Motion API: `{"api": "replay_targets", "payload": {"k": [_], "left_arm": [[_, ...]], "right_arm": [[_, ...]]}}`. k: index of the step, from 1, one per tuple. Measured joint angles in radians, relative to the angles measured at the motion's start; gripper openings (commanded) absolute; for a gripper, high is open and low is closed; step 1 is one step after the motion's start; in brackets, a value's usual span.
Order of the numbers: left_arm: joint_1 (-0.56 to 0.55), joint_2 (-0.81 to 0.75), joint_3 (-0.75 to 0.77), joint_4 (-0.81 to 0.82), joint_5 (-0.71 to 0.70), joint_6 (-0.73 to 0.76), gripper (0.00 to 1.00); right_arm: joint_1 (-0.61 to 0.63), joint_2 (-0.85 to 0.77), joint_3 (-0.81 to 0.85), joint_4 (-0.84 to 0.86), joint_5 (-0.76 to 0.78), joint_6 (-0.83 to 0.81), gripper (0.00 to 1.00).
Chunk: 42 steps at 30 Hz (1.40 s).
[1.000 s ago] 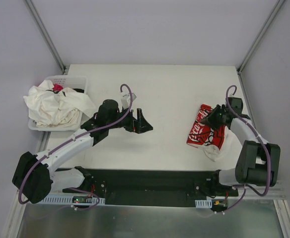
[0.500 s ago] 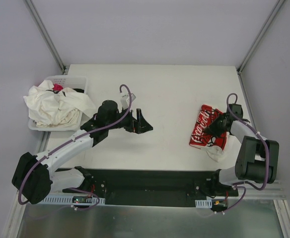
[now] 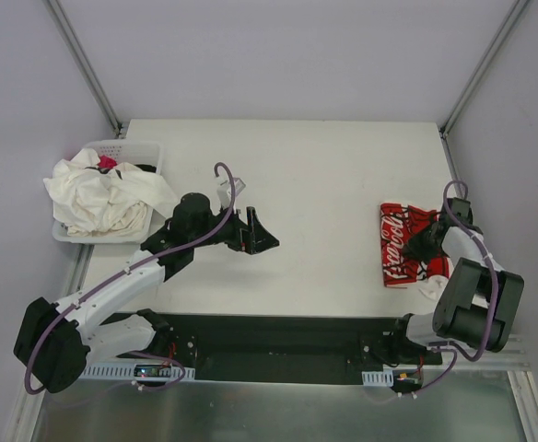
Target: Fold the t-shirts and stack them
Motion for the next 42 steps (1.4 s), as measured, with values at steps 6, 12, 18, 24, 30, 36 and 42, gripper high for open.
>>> {"api": "replay_targets", "payload": {"k": [6,12,18,24,30,36,42], "left_arm": [[0.000,-0.016,-0.008,-0.001,0.000,0.000,0.89],[0.000,-0.023,-0.009,-0.002,0.000,-0.001,0.89],[0.000,-0.048,-0.013,-0.006,0.000,-0.001,0.89],[0.000,-0.041,-0.013,-0.006,0.000,0.000,0.89],[0.000,0.011,-0.013,-0.003,0.000,-0.001,0.88],[0.000,0.048,-0.012,0.011,0.000,-0.006,0.88],[0.000,0.049,-0.011,0.017,-0.008,-0.006,0.88]], "right_arm": [[-0.073,-0.043,0.004,-0.046,0.076,-0.014,0.15],[-0.110,-0.088,0.004,-0.061,0.148,-0.017,0.14],[-0.109,-0.126,0.000,-0.058,0.079,-0.025,0.17],[-0.016,-0.256,-0.007,-0.006,-0.081,-0.018,0.18],[0.111,-0.194,-0.007,0.069,-0.143,0.005,0.17],[0.134,0.037,-0.007,0.147,-0.182,0.029,0.16],[0.132,0.156,0.009,0.179,-0.185,0.029,0.16]]}}
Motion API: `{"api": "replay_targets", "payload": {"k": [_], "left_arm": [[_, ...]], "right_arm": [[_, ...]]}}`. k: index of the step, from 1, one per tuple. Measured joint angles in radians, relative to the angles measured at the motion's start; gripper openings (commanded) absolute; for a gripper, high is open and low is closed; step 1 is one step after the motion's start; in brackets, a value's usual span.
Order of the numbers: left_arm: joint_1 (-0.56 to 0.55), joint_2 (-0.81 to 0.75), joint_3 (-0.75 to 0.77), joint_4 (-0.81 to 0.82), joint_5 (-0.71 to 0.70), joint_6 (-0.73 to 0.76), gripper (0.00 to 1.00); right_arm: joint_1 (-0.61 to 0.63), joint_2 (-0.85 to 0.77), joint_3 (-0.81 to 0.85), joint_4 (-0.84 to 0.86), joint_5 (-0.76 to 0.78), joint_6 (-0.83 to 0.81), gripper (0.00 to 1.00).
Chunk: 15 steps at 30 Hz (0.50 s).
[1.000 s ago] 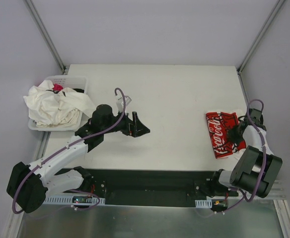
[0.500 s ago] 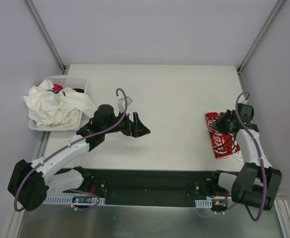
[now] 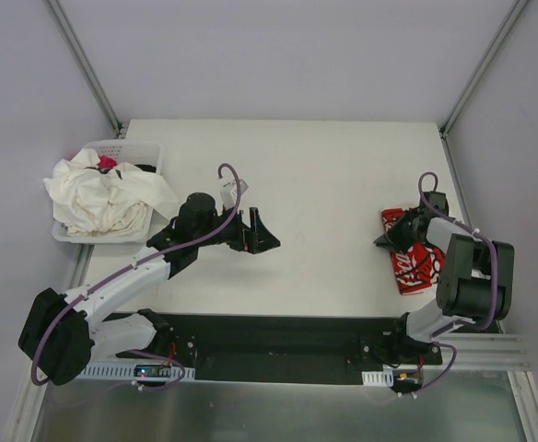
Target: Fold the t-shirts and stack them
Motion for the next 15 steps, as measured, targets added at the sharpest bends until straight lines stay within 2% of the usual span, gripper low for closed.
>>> {"api": "replay_targets", "payload": {"k": [15], "left_arm": [[0.000,-0.023,0.000,0.000,-0.025,0.001,0.88]], "right_arm": [[-0.174,0.035,0.044,0.006,0.036,-0.002,0.17]]}}
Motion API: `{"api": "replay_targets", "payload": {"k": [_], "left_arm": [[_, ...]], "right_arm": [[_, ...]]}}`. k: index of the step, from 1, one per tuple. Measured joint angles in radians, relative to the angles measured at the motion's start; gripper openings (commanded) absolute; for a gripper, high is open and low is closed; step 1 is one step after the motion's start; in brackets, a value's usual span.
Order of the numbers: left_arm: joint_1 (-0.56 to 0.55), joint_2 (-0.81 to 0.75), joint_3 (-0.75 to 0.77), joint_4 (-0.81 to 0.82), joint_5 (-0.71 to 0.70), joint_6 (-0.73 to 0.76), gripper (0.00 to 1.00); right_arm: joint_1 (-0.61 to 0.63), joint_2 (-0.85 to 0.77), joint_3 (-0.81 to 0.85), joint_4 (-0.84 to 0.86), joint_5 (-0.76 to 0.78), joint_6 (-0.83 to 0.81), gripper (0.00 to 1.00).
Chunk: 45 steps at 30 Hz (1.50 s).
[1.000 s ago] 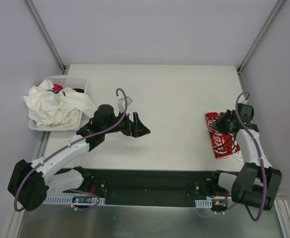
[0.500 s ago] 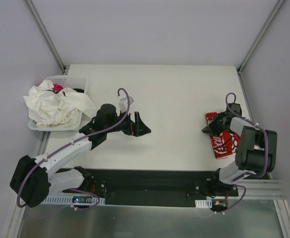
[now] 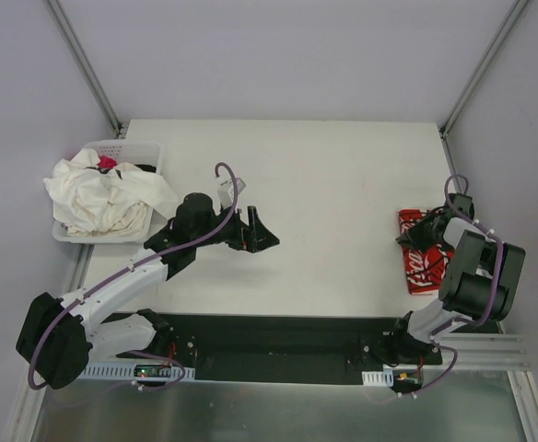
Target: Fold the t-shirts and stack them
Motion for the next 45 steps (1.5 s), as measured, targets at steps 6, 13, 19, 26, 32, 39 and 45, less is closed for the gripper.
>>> {"api": "replay_targets", "payload": {"k": [6,13,19,26,32,39,45], "left_arm": [[0.000,-0.029,0.000,-0.001,-0.001,0.002,0.89],[0.000,-0.053,0.000,-0.021,-0.004,0.007,0.89],[0.000,-0.072,0.000,-0.031,-0.028,0.010,0.89],[0.000,-0.048,0.000,-0.030,-0.134,0.029,0.93],[0.000,0.035,0.019,-0.047,-0.299,0.071,0.95],[0.000,0.054,0.164,-0.052,-0.493,0.238,0.96],[0.000,-0.001,0.263,-0.029,-0.656,0.445,0.99]], "right_arm": [[-0.047,0.002,0.012,-0.011,0.005,-0.008,0.17],[-0.076,0.002,0.012,-0.012,0.000,-0.019,0.18],[-0.069,-0.040,-0.002,-0.010,-0.051,-0.014,0.26],[0.185,-0.243,0.020,0.021,-0.109,-0.037,0.58],[0.530,-0.332,0.128,0.084,-0.074,-0.149,0.64],[0.654,-0.405,0.198,0.088,0.140,-0.262,0.65],[0.678,-0.474,0.251,0.085,0.247,-0.348,0.66]]}}
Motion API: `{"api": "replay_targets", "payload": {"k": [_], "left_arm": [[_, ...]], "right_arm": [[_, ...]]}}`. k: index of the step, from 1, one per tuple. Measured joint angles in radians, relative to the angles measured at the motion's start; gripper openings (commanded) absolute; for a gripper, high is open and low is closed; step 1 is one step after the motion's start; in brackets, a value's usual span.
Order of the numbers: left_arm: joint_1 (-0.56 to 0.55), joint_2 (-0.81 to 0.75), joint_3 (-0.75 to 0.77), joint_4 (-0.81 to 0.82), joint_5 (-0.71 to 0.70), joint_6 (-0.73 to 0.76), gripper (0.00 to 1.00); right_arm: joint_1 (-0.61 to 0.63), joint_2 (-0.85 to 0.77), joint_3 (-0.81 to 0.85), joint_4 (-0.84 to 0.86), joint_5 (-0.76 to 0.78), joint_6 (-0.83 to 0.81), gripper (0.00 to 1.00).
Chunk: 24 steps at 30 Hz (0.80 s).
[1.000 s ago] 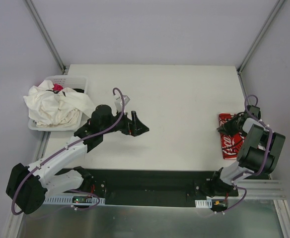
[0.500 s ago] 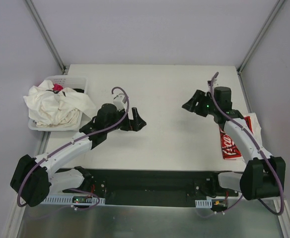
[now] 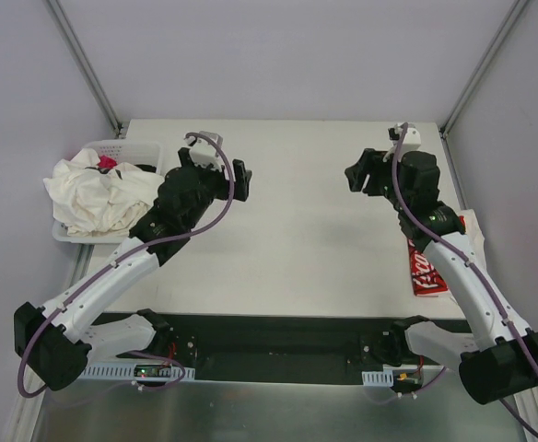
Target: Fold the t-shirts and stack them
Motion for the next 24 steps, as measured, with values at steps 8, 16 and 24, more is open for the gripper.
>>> {"api": "replay_targets", "payload": {"k": [8,16,24], "left_arm": [[0.000,-0.026,0.045,0.039,-0.150,0.182,0.99],[0.000,-0.046,0.051,0.040,-0.220,0.217,0.99],[0.000,-0.053,0.046,0.050,-0.260,0.219,0.99]], "right_arm": [[0.001,-0.029,0.046,-0.008,0.070,-0.051,0.66],[0.002,-0.029,0.046,-0.009,0.091,-0.051,0.66],[0.003,-0.033,0.046,-0.009,0.105,-0.051,0.66]]}}
